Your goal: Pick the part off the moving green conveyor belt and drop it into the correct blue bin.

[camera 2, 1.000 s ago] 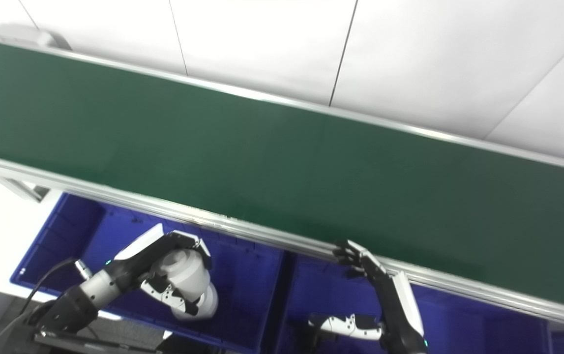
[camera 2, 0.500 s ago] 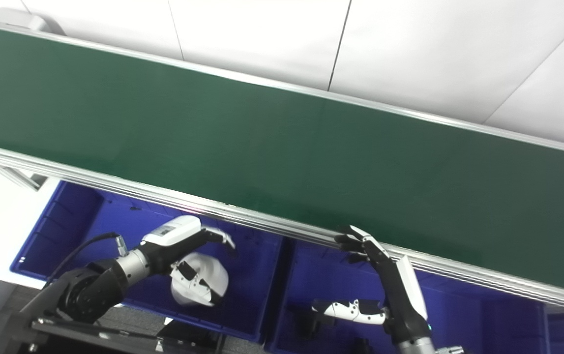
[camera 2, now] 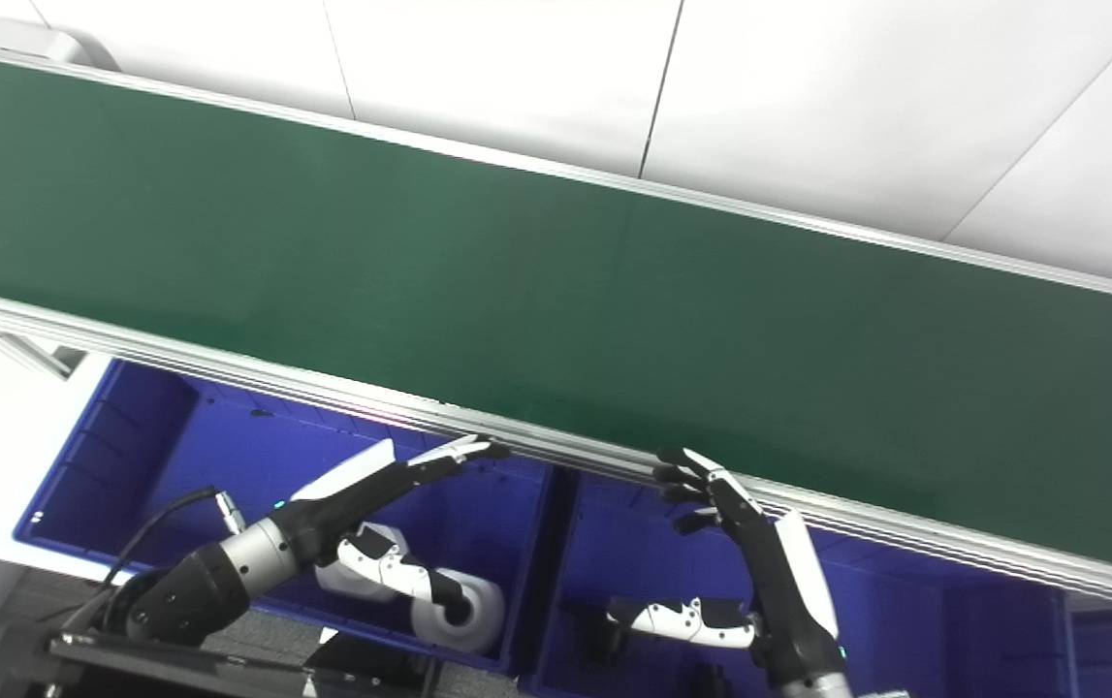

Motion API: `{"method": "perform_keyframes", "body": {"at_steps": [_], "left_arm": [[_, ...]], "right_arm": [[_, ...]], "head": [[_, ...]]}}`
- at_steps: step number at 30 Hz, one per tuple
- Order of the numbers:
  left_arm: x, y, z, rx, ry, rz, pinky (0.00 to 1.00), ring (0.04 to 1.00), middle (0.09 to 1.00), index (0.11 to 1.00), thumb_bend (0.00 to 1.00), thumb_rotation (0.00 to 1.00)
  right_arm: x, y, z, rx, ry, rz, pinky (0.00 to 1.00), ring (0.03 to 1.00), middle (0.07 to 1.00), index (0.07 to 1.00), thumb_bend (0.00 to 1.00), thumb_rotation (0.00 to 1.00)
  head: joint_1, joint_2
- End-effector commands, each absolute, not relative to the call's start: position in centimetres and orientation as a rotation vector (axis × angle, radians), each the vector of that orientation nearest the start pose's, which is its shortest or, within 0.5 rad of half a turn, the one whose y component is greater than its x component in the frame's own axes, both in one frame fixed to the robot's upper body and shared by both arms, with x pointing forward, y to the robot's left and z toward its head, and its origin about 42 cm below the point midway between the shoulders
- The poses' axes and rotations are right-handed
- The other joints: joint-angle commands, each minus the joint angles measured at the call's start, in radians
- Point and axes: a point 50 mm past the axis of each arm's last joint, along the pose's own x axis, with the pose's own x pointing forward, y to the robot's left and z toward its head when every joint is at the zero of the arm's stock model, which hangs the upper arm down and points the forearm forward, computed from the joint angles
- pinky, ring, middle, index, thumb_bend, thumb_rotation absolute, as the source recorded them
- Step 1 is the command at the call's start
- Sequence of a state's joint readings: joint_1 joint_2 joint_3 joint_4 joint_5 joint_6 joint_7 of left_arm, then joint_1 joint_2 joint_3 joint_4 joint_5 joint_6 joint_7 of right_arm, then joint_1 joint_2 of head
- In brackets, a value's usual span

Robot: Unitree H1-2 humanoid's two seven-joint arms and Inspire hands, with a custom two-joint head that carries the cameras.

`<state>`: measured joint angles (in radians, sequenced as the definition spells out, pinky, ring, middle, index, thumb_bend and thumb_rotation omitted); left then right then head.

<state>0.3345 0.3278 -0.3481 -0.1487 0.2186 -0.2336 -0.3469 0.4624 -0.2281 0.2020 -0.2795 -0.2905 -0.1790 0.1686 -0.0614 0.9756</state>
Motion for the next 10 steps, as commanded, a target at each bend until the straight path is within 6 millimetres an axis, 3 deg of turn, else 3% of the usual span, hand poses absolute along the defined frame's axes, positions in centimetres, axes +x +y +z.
{"method": "perform_keyframes", "body": {"at_steps": [1, 2, 3, 5, 10], "left_arm": [[14.6, 21.5, 6.8, 0.377, -0.026, -0.737, 0.92, 0.958, 0.974, 0.935, 0.9, 0.45], [14.7, 21.6, 6.7, 0.369, -0.033, -0.736, 0.92, 0.951, 0.966, 0.93, 0.9, 0.42], [14.8, 21.7, 6.6, 0.362, -0.045, -0.736, 0.92, 0.95, 0.965, 0.929, 0.9, 0.42], [15.0, 22.0, 6.3, 0.357, -0.062, -0.739, 0.91, 0.936, 0.951, 0.919, 0.89, 0.38], [15.7, 22.7, 5.8, 0.356, -0.102, -0.748, 0.9, 0.924, 0.937, 0.911, 0.9, 0.36]], "right_arm": [[12.1, -22.4, 9.2, -0.426, 0.024, 0.371, 0.59, 0.723, 0.771, 0.82, 0.88, 0.32], [12.1, -22.4, 9.2, -0.426, 0.031, 0.37, 0.58, 0.73, 0.774, 0.82, 0.89, 0.32], [12.0, -22.2, 9.2, -0.427, 0.038, 0.371, 0.58, 0.731, 0.774, 0.82, 0.89, 0.32], [11.9, -22.0, 9.2, -0.437, 0.039, 0.374, 0.57, 0.732, 0.78, 0.824, 0.89, 0.34], [11.9, -21.3, 9.0, -0.443, 0.062, 0.373, 0.65, 0.751, 0.79, 0.834, 0.9, 0.32]], "head": [[-0.051, -0.004], [-0.051, -0.004], [-0.105, -0.011], [-0.145, -0.018], [-0.247, -0.035]]}}
